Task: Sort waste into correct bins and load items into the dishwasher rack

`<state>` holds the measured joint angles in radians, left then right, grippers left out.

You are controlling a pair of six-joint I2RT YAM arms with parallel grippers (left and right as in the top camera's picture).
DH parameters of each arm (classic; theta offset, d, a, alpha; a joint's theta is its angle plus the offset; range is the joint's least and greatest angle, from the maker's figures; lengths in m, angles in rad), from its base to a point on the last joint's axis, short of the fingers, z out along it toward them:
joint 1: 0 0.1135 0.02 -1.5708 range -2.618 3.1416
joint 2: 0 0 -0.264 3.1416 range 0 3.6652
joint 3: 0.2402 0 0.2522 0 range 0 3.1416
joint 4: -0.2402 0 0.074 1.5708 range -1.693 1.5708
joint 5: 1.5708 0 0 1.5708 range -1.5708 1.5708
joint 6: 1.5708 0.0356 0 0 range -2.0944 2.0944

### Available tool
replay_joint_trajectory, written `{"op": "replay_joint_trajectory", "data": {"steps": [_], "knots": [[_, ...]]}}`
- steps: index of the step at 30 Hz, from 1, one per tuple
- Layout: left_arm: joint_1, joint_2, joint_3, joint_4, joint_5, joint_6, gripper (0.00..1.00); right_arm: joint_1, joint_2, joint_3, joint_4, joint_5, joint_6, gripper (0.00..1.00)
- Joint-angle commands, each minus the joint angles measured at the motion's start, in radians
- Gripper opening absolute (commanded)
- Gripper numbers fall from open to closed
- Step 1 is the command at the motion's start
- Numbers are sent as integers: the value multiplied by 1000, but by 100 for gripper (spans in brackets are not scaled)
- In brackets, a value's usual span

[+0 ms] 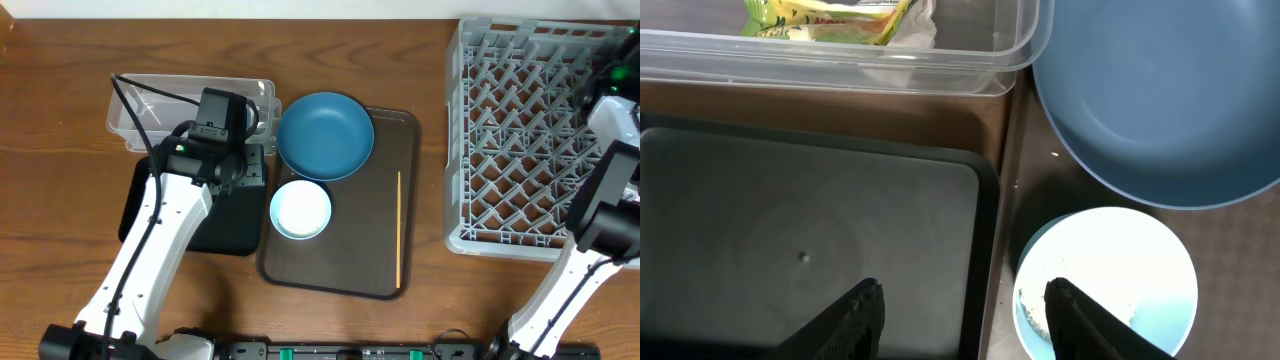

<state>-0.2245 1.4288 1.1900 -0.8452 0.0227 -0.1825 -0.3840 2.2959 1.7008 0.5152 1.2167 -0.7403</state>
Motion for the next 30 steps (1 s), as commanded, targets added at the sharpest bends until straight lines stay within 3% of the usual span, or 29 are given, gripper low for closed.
{"op": "replay_joint_trajectory", "data": {"steps": [1,12,20,25,30], "knots": [[2,2,10,-3,-8,-2,55,2,44,25,-10,17,3,1],[2,2,10,-2,-9,-2,55,41,63,22,-308,6,311,4],[2,2,10,-3,-8,-2,55,69,59,22,-424,6,367,50],[2,2,10,-2,-9,-2,55,81,21,23,-481,-27,412,66],[2,2,10,-3,-9,-2,55,82,-80,23,-634,-175,547,79]]}}
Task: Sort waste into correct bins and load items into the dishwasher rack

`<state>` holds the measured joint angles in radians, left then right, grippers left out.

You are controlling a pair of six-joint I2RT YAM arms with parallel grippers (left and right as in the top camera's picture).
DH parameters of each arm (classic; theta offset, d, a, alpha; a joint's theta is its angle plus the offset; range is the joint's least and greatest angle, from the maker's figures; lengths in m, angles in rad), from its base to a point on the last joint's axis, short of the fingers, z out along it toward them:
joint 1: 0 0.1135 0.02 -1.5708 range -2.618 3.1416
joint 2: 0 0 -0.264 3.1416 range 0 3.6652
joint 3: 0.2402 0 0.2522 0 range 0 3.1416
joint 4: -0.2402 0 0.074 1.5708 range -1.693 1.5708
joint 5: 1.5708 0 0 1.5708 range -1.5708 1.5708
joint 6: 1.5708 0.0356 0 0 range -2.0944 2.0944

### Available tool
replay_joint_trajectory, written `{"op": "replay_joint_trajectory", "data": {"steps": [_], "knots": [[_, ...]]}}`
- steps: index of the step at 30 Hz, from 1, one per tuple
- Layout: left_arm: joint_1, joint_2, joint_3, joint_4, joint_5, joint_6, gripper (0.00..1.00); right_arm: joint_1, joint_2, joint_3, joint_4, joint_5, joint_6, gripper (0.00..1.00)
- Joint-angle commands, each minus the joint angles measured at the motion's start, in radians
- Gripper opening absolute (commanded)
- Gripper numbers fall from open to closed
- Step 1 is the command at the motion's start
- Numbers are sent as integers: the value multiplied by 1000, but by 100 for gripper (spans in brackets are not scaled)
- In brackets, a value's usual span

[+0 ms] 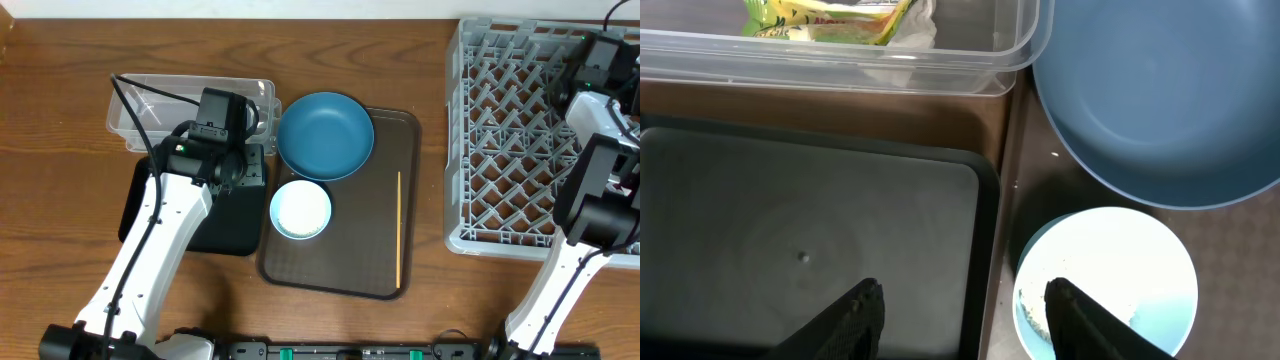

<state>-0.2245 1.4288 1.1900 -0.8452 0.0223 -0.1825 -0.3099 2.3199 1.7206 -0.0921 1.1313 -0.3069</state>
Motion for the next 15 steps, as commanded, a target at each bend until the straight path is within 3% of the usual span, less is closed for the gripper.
{"op": "replay_joint_trajectory", "data": {"steps": [1,5,10,15], "knots": [[2,2,10,-3,-8,-2,55,8,-134,3,-62,-136,140,79],[2,2,10,-3,-8,-2,55,8,-235,3,-200,-340,231,81],[2,2,10,-3,-8,-2,55,11,-348,3,-443,-795,244,83],[2,2,10,-3,-8,-2,55,25,-390,3,-616,-1231,298,75]]}}
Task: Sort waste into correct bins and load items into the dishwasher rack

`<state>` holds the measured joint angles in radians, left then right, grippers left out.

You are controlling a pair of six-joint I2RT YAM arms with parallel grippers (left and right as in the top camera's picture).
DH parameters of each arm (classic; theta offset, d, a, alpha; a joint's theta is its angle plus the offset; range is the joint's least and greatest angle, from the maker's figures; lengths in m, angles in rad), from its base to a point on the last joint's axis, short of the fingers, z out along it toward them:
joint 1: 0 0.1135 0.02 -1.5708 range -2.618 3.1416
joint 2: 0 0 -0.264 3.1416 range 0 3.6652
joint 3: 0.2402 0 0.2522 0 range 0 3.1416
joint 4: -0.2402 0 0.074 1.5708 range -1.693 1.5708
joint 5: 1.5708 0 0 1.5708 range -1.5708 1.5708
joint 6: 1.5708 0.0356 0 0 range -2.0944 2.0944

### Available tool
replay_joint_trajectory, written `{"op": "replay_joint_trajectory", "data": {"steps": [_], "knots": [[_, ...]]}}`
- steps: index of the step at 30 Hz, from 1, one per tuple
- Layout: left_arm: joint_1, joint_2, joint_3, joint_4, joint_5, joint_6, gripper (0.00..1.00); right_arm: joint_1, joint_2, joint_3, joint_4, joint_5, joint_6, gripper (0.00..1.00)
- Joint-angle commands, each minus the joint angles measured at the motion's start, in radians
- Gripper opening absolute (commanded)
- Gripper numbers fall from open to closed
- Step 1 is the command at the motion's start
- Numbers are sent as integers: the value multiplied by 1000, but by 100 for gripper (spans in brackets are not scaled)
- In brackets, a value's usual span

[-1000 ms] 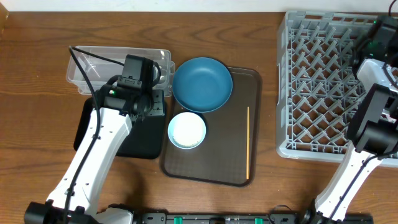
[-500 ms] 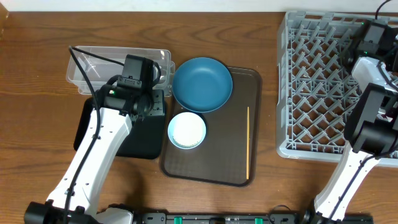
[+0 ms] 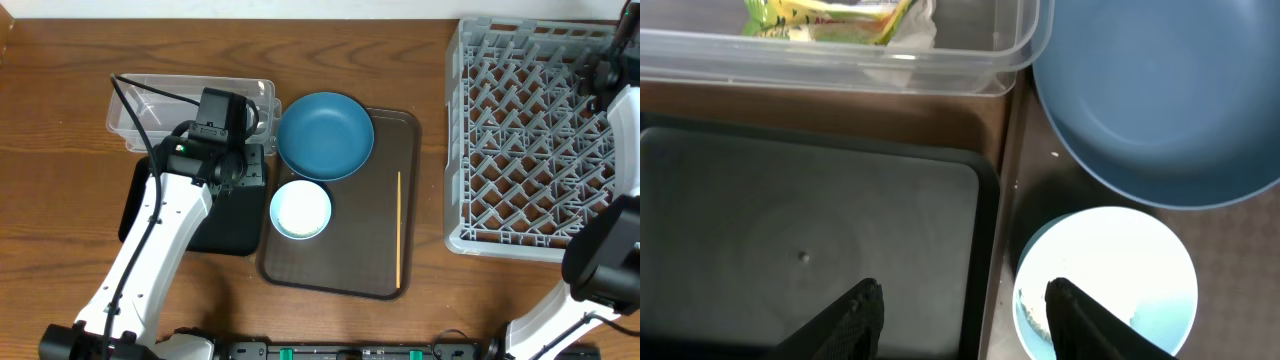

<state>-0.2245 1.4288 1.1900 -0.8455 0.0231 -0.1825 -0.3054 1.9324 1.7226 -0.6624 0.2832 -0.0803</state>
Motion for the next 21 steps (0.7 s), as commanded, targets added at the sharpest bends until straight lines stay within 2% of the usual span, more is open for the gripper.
{"op": "replay_joint_trajectory", "data": {"steps": [1,5,10,15,16,21], "knots": [[2,2,10,-3,-9,-2,55,29,-2,1,-77,-436,86,75],[2,2,10,-13,-8,-10,56,93,-2,-2,-214,-578,94,76],[2,2,10,-32,-9,-10,56,219,-2,-2,-357,-587,27,79],[-11,2,9,-33,-5,-22,56,325,-2,-2,-422,-587,43,78],[-16,2,9,-33,-5,-22,63,345,-2,-2,-428,-586,45,78],[-58,2,6,-33,-5,-22,65,415,-2,-2,-451,-556,46,78]]}}
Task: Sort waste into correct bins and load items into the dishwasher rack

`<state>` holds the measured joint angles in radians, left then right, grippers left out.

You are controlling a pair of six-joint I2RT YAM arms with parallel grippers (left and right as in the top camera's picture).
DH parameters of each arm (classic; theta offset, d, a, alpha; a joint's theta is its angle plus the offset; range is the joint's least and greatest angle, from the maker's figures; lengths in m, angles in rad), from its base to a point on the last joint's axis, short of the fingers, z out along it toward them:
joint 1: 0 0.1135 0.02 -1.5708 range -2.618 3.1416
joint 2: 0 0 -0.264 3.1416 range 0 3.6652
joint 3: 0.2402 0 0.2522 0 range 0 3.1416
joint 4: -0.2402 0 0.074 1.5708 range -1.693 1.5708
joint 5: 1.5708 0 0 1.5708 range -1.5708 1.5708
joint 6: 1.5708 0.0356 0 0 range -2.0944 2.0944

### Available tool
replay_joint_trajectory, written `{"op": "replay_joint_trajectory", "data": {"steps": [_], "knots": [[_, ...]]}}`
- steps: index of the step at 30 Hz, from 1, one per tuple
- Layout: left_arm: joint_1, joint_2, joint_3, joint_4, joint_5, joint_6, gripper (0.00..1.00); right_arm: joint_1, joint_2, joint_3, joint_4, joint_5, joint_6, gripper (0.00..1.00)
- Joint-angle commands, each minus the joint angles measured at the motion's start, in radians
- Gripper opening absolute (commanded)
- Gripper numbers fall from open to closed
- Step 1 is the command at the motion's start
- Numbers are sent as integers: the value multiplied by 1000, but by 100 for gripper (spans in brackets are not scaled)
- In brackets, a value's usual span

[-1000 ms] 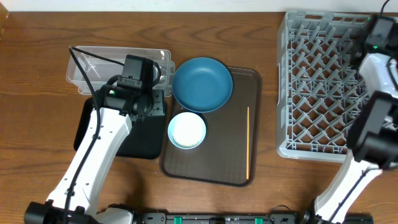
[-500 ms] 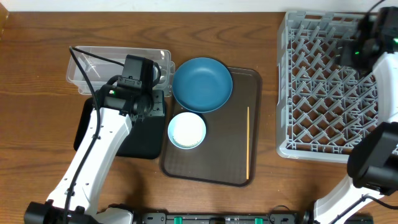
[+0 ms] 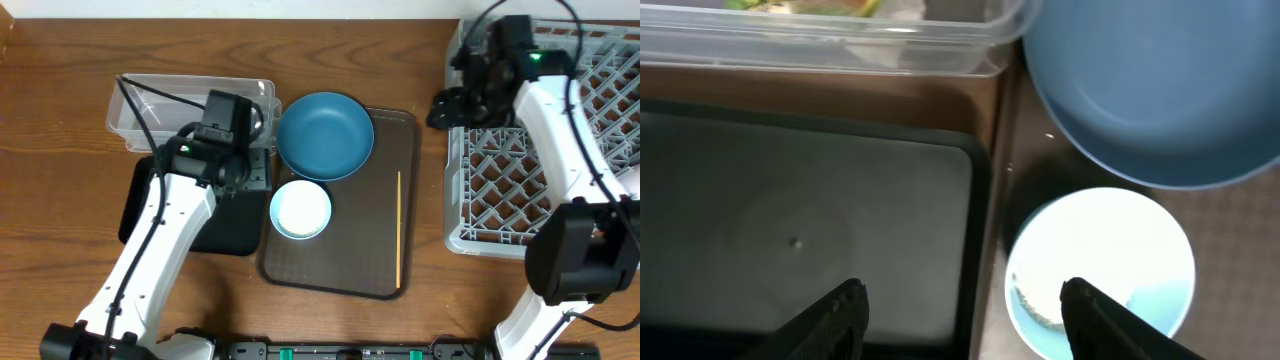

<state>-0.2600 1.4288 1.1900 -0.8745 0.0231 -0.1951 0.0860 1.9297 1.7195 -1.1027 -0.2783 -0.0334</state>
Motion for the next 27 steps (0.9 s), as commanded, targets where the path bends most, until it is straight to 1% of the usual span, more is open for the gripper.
{"op": "replay_joint_trajectory", "data": {"steps": [1,9,13,17,21,27], "knots": [[-31,3,5,-4,-5,-10,65,31,1,1,-19,6,-1,78],[-125,56,-3,-4,-5,-111,66,56,1,1,-95,76,3,76],[-195,119,-3,15,-5,-146,66,55,1,1,-94,87,3,77],[-264,192,-3,45,-5,-206,65,55,1,1,-93,88,3,77],[-326,255,-3,96,-5,-211,65,55,1,1,-94,111,4,77],[-394,333,-3,139,-6,-211,64,49,1,1,-101,230,93,76]]}}
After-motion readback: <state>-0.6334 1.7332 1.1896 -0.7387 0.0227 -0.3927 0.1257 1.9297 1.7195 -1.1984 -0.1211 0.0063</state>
